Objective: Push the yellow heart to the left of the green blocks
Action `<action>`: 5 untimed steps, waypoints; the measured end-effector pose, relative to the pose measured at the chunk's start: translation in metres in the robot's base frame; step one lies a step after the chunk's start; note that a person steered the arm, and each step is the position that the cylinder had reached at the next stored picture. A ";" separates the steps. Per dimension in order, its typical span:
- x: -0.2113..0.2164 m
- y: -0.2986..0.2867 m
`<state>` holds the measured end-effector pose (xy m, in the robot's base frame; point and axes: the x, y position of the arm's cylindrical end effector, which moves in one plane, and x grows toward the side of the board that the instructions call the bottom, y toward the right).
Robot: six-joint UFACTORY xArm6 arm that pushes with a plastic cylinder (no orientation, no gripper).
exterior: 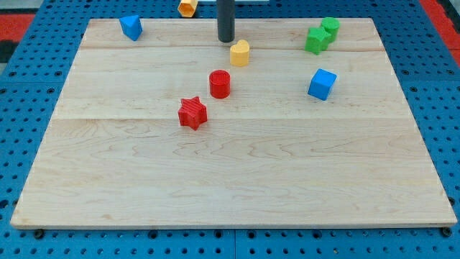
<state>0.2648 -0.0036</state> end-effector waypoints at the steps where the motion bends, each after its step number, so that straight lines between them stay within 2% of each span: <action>1: 0.034 -0.007; 3: 0.054 0.049; 4: 0.072 0.052; 5: 0.069 0.093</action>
<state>0.3342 0.0892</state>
